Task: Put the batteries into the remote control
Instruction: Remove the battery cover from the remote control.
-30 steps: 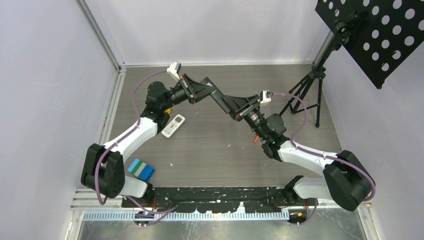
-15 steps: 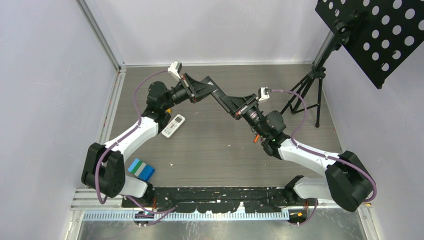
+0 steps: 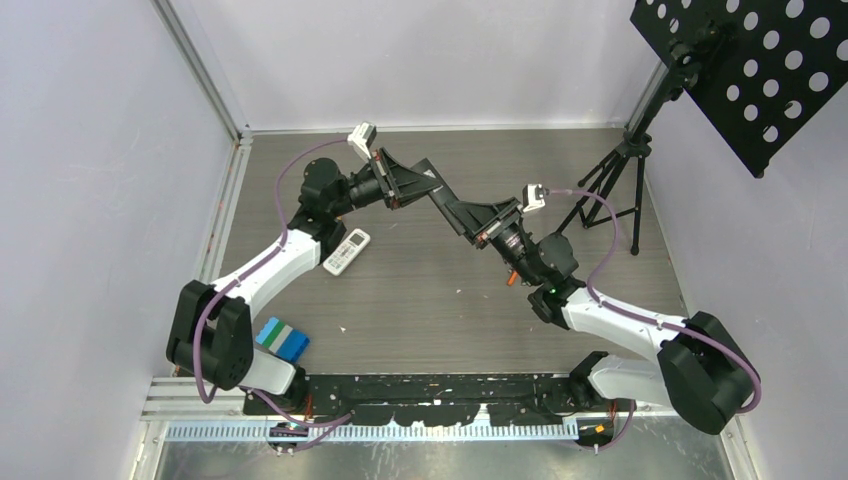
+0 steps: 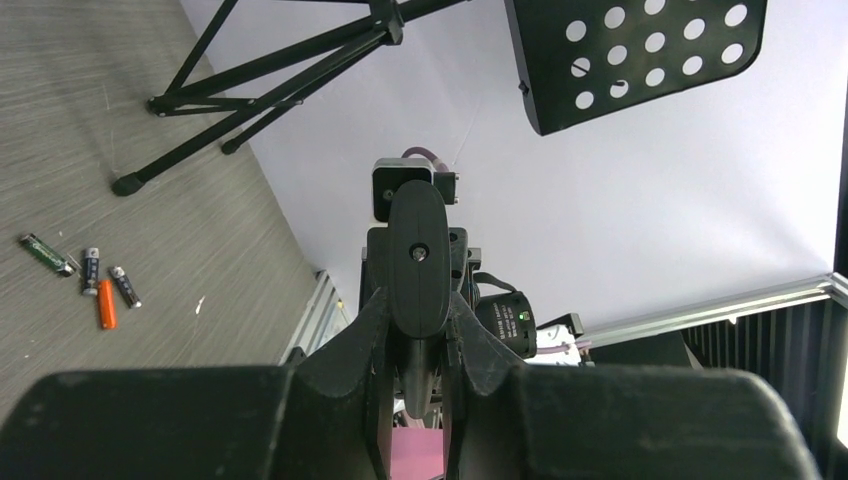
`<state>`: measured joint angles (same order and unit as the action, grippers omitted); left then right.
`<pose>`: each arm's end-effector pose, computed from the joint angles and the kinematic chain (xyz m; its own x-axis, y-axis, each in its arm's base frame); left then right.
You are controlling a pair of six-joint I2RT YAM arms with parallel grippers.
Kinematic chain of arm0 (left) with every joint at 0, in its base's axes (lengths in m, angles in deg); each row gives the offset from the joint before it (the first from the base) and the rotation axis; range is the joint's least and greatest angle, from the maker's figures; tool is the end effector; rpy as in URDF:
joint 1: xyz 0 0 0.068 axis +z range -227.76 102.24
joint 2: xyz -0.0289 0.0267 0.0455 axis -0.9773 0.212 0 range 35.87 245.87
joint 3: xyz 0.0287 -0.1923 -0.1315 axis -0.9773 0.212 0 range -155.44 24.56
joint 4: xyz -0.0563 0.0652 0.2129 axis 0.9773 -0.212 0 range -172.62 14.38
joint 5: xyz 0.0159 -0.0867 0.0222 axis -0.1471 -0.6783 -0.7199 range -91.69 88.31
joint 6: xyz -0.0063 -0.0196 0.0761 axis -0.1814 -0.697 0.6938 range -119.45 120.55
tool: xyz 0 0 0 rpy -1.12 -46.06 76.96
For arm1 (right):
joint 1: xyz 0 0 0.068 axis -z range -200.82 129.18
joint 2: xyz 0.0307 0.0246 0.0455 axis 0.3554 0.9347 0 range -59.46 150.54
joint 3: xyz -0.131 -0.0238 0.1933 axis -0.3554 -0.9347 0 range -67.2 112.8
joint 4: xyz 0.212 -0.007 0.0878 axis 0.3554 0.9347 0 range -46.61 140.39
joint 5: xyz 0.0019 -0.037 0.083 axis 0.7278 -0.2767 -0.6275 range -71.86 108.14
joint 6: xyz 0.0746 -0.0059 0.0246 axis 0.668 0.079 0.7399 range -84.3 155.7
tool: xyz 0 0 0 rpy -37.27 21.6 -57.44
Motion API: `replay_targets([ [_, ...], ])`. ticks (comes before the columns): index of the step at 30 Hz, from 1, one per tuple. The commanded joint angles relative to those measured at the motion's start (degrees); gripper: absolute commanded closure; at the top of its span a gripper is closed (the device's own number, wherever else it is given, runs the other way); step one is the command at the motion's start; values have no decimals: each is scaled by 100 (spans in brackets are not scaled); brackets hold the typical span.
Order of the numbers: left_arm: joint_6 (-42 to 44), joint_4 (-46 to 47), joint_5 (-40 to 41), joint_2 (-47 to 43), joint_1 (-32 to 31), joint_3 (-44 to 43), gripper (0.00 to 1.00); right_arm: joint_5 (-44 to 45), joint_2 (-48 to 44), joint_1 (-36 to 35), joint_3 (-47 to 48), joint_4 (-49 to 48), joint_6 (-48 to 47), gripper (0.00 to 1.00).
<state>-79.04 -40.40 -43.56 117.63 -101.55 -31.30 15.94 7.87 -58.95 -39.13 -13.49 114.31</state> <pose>0.2804 -0.1729 0.3176 -0.8614 -0.4207 -0.2845 0.3087 0.0110 -0.9511 0.2104 0.1684 0.2765 -0.5860 0.7853 -0.1997 -0.3611 -0.0324 0.9320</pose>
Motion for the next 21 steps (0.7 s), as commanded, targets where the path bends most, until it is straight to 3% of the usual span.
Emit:
replay_targets([
  [1, -98, 764, 1196, -267, 601, -295, 100, 14, -118, 29, -354, 158, -197, 81],
  [10, -69, 520, 1490, -406, 689, -114, 100, 175, 21, 34, -324, 666, 9, 78],
  [14, -98, 497, 1623, -424, 747, 2, 100, 193, 34, 31, -378, 600, 39, 73],
  [21, -39, 335, 1451, -327, 780, -53, 100, 193, 72, 40, -585, 91, 86, 73],
])
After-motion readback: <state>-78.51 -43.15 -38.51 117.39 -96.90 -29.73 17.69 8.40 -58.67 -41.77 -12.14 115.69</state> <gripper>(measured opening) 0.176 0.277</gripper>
